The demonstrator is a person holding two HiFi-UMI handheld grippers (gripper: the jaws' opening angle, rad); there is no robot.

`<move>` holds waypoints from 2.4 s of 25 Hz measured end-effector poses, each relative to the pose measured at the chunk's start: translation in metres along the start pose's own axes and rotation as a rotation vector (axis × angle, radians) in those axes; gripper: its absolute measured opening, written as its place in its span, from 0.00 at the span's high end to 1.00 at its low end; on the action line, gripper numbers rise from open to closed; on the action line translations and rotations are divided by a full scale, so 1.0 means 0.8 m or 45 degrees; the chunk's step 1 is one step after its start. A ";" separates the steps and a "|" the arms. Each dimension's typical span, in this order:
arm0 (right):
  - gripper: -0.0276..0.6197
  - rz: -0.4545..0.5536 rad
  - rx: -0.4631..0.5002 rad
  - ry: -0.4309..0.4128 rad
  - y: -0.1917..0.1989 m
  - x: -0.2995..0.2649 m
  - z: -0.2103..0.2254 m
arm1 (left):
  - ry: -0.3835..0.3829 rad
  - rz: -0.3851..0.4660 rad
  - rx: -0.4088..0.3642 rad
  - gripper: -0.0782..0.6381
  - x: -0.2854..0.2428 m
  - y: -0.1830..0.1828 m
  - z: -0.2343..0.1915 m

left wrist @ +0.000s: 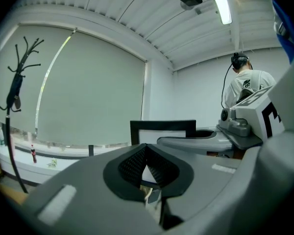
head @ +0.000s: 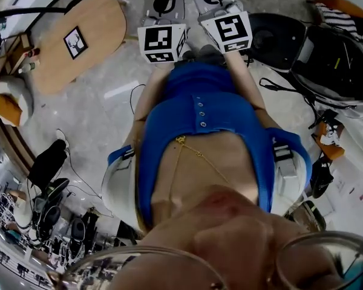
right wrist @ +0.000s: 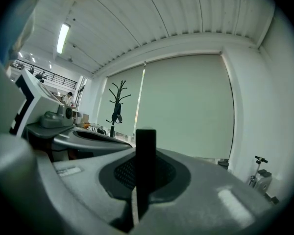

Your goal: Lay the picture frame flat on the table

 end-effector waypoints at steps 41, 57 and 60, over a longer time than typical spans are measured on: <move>0.94 -0.045 -0.016 -0.211 -0.023 -0.251 0.296 | -0.164 -0.065 -0.003 0.90 -0.352 -0.015 -0.105; 0.94 -0.092 -0.025 -0.137 -0.021 -0.337 0.315 | -0.061 -0.083 0.045 0.90 -0.413 -0.002 -0.181; 0.94 -0.096 -0.037 -0.094 -0.031 -0.361 0.324 | -0.007 -0.068 0.038 0.90 -0.437 -0.010 -0.206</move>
Point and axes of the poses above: the fingertips, and each gripper's own axes: x backward along the fingers, z to its right, y out of its underside, the point moved 7 cm from there along x, backward along the fingers, and after that the axes turned 10 degrees about -x, right-handed, at the moved point
